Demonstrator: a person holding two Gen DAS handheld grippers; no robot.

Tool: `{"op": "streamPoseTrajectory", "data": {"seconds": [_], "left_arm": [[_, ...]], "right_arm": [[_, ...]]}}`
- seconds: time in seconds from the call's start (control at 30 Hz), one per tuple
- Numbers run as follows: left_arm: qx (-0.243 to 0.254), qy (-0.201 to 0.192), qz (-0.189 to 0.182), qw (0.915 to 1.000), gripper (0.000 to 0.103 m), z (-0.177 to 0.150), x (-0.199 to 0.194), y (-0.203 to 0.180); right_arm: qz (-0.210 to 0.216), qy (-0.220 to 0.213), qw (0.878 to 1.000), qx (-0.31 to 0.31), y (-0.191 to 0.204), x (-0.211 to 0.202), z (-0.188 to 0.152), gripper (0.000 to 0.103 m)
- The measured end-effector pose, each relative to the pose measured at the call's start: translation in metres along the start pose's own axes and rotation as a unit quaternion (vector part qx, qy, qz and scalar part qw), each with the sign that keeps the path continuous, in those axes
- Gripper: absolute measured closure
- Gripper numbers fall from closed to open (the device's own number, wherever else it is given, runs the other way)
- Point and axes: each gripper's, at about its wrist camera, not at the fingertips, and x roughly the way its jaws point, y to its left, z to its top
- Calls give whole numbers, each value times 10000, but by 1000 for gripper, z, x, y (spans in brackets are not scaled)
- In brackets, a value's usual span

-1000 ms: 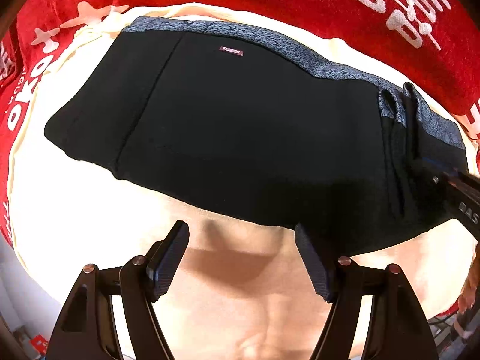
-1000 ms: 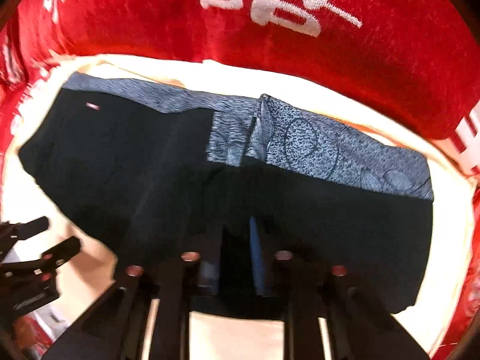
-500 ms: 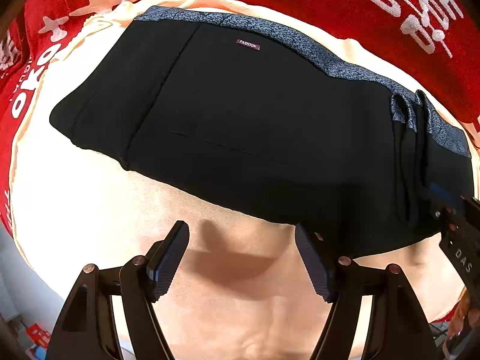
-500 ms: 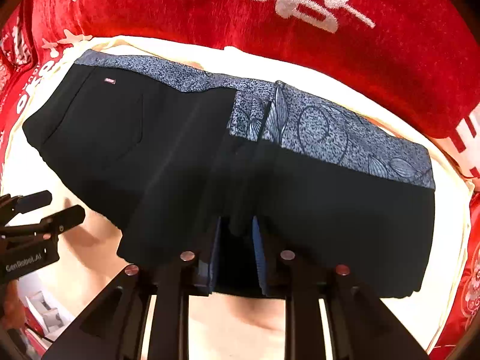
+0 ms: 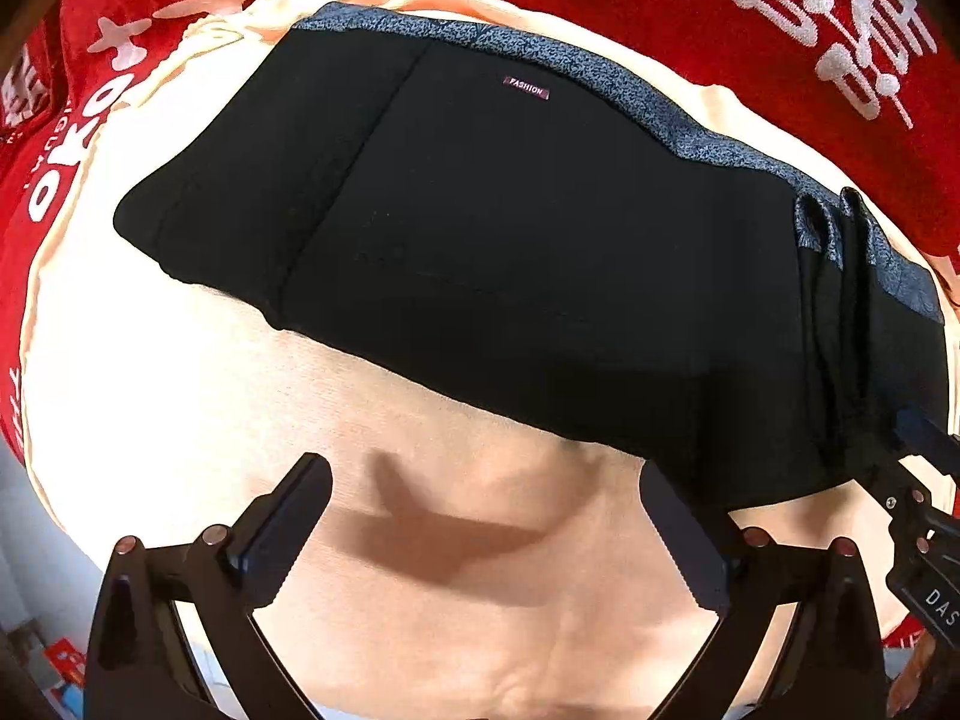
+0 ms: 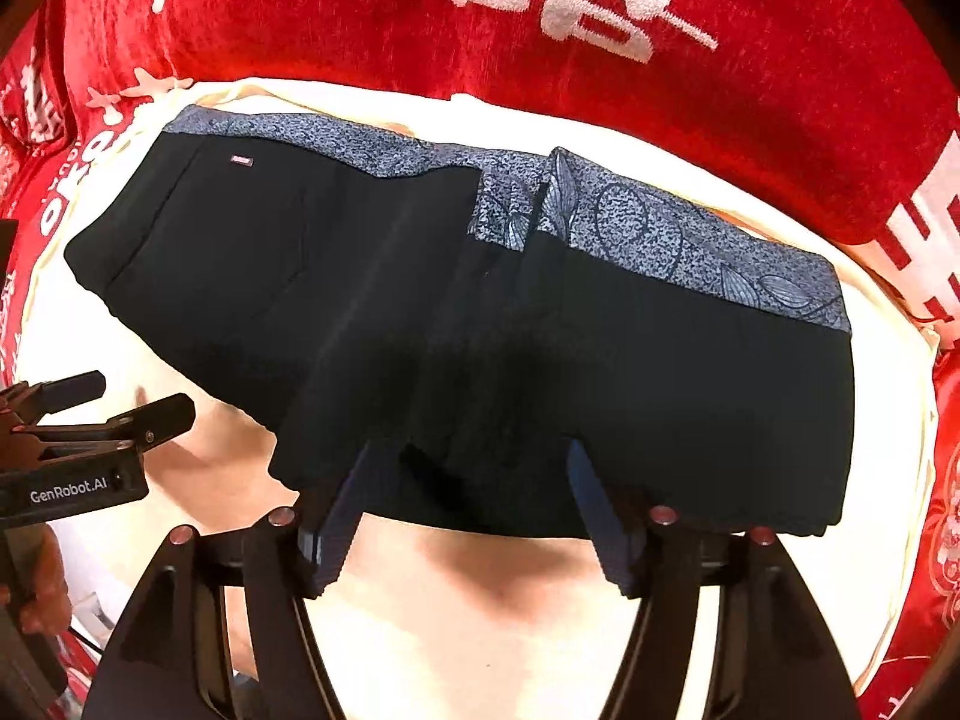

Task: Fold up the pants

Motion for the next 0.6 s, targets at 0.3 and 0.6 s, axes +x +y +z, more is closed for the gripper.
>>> {"op": "streamPoseTrajectory", "data": {"seconds": [0.3, 0.6], "left_arm": [[-364, 105, -268, 9989, 0, 1, 9, 29], [-1228, -350, -1067, 9861, 0, 8, 0, 76]], "right_arm": [[-86, -15, 10000, -10, 6, 0, 9, 24], [133, 337, 9992, 194, 2, 30, 7, 22]]}}
